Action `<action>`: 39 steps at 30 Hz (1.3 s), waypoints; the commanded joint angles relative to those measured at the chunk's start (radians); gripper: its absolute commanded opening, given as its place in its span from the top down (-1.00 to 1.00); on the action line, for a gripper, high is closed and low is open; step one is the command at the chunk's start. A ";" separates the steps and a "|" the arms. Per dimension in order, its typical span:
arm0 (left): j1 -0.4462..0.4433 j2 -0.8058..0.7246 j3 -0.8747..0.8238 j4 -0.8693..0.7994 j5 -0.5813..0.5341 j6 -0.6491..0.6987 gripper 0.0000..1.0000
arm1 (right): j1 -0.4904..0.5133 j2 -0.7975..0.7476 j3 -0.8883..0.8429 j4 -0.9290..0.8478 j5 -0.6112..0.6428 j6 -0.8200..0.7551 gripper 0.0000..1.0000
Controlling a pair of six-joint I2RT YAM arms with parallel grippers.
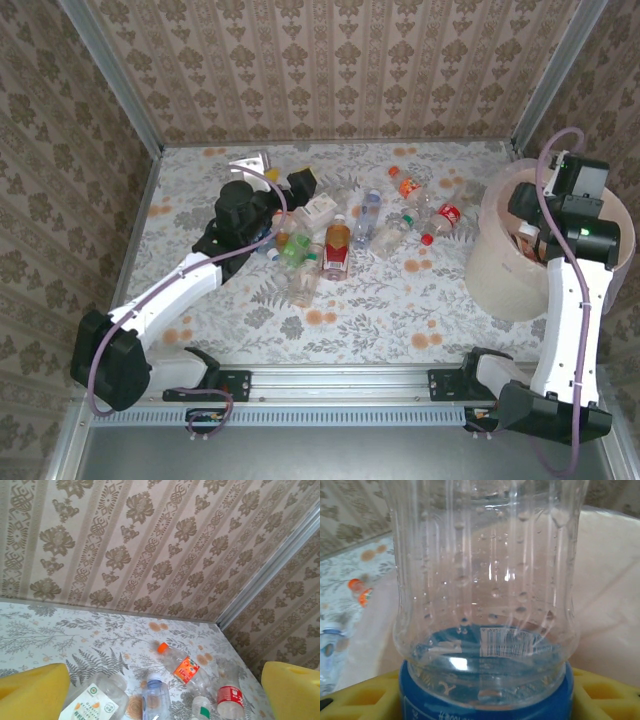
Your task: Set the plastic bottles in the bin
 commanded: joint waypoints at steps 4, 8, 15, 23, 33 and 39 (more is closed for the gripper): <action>0.017 0.004 -0.011 0.008 -0.053 -0.036 -1.00 | -0.058 0.012 0.007 -0.106 0.127 -0.043 0.05; 0.034 0.021 0.019 -0.046 -0.022 -0.067 -1.00 | -0.098 0.010 -0.013 -0.126 0.189 -0.060 0.03; 0.056 0.050 0.081 -0.182 0.031 -0.109 -1.00 | -0.125 0.021 -0.072 -0.164 0.254 -0.059 -0.03; 0.096 0.047 0.070 -0.246 0.002 -0.200 -1.00 | -0.125 0.069 -0.124 -0.180 0.362 -0.025 -0.22; 0.180 0.044 0.005 -0.276 -0.022 -0.333 -1.00 | -0.122 0.075 -0.103 -0.159 0.362 0.011 -1.00; 0.188 0.050 0.007 -0.313 -0.052 -0.323 -1.00 | -0.092 0.069 -0.077 -0.149 0.386 0.034 -1.00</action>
